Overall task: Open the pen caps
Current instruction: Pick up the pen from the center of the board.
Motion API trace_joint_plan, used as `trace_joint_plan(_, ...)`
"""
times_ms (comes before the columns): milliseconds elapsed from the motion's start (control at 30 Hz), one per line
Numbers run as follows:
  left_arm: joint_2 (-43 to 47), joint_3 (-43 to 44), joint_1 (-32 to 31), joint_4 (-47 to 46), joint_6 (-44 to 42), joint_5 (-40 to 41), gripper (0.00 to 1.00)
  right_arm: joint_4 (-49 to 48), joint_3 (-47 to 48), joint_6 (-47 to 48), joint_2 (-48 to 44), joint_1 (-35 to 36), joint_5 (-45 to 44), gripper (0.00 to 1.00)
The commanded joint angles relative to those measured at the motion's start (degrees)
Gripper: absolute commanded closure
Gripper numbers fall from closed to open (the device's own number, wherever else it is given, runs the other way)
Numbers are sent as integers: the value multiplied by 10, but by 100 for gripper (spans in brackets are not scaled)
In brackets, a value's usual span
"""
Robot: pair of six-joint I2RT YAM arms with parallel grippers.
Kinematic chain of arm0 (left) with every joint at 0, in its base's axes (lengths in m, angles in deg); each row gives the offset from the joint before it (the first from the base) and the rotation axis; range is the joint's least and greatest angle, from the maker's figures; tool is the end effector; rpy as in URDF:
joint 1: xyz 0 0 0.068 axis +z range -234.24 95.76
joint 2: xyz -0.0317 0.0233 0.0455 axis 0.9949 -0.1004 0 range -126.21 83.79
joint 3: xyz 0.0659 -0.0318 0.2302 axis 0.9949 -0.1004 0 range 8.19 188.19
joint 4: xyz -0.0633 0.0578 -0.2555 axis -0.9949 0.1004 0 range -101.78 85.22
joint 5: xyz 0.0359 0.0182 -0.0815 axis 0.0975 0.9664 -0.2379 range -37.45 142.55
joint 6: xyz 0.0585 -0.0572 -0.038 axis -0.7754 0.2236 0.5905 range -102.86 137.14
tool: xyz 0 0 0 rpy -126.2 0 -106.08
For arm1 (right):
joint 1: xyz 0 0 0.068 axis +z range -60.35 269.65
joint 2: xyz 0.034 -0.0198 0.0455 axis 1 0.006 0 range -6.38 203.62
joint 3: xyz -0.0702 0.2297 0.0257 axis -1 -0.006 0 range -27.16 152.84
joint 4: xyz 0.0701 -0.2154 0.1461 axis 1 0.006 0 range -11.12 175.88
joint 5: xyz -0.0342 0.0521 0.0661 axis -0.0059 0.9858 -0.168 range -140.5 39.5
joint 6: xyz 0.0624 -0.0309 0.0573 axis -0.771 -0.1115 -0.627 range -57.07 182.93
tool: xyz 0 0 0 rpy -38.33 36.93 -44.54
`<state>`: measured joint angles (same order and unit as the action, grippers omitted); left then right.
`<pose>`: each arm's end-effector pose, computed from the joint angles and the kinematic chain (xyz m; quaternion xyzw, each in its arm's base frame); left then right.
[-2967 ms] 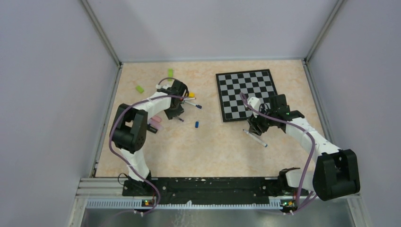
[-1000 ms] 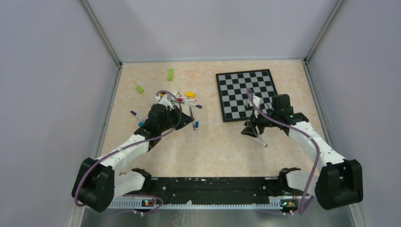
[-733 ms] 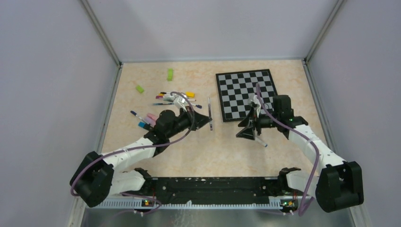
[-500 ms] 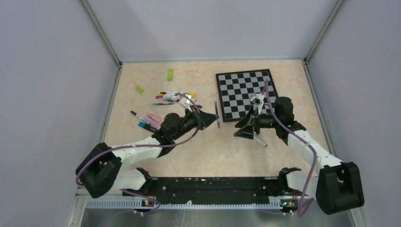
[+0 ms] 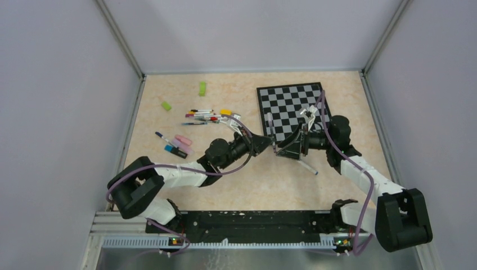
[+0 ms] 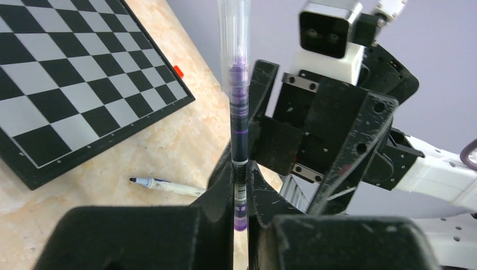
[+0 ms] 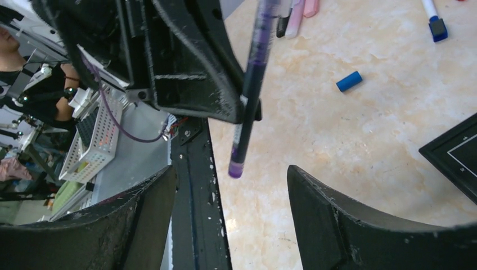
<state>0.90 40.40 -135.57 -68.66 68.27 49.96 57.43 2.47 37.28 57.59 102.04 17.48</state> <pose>0.2172 -0.2771 0.2017 0.0180 0.6677 -0.5896 0.4542 0.2410 0.1294 0.2048 -0.2713 0.6842 0.5817 0.3462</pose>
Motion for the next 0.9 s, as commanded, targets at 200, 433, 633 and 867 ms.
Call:
trace_joint_plan(200, -45, 40, -41, -75, 6, 43, 100, 13, 15, 1, 23, 7, -22, 54)
trace_joint_plan(433, -53, 49, -52, -74, -1, 49, 98, 41, 31, 14, 24, 8, -13, 100)
trace_joint_plan(633, -13, 21, -49, -74, -35, 72, 49, 199, 77, 204, 23, 7, 34, 100)
trace_joint_plan(867, 109, -28, -26, -17, -117, 53, 1, 403, 124, 438, 23, 7, 6, 100)
